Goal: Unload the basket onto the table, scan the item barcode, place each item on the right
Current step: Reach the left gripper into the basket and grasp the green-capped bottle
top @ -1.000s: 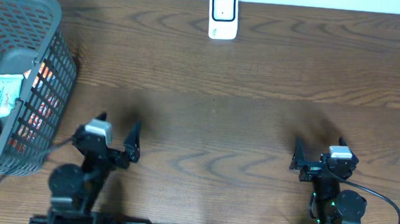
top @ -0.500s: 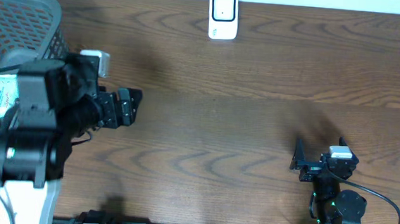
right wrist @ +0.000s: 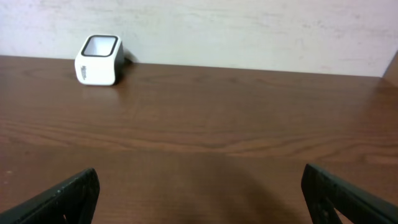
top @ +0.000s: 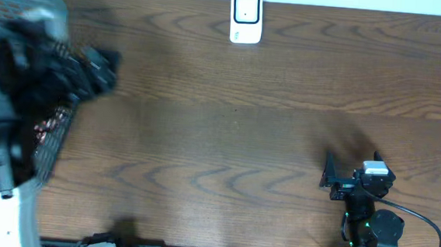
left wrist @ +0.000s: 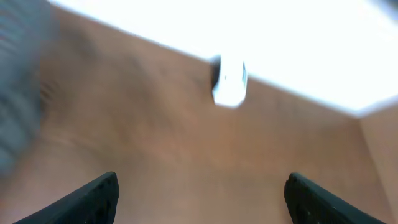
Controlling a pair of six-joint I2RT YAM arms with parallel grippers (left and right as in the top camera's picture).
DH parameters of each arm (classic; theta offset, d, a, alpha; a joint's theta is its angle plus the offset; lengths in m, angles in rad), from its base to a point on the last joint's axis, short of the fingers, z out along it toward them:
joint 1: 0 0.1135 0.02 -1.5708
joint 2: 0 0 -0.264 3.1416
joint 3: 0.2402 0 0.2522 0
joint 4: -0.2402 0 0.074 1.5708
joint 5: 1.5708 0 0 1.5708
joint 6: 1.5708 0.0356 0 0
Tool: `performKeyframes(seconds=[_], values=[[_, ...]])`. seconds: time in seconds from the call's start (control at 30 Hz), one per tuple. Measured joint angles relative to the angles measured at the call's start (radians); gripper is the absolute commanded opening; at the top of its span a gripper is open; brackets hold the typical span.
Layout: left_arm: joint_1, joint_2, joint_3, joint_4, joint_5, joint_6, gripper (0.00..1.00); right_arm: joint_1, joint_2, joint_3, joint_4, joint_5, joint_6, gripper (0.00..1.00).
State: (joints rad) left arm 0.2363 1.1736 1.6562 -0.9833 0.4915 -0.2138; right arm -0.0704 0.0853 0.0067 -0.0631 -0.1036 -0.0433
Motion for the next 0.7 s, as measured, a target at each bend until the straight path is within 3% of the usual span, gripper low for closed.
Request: performKeyframes(seconds=[0.23, 0.5, 0.7], values=[[0.251, 0.15, 0.247, -0.013, -0.003, -0.083, 0.86, 0.0, 0.0, 0.0, 0.0, 0.0, 0.0, 0.99], [0.536, 0.372, 0.253, -0.05, -0.018, -0.192, 0.86, 0.0, 0.0, 0.0, 0.0, 0.0, 0.0, 0.99], [0.688, 0.454, 0.25, -0.101, -0.15, -0.193, 0.85, 0.0, 0.0, 0.0, 0.0, 0.0, 0.0, 1.0]])
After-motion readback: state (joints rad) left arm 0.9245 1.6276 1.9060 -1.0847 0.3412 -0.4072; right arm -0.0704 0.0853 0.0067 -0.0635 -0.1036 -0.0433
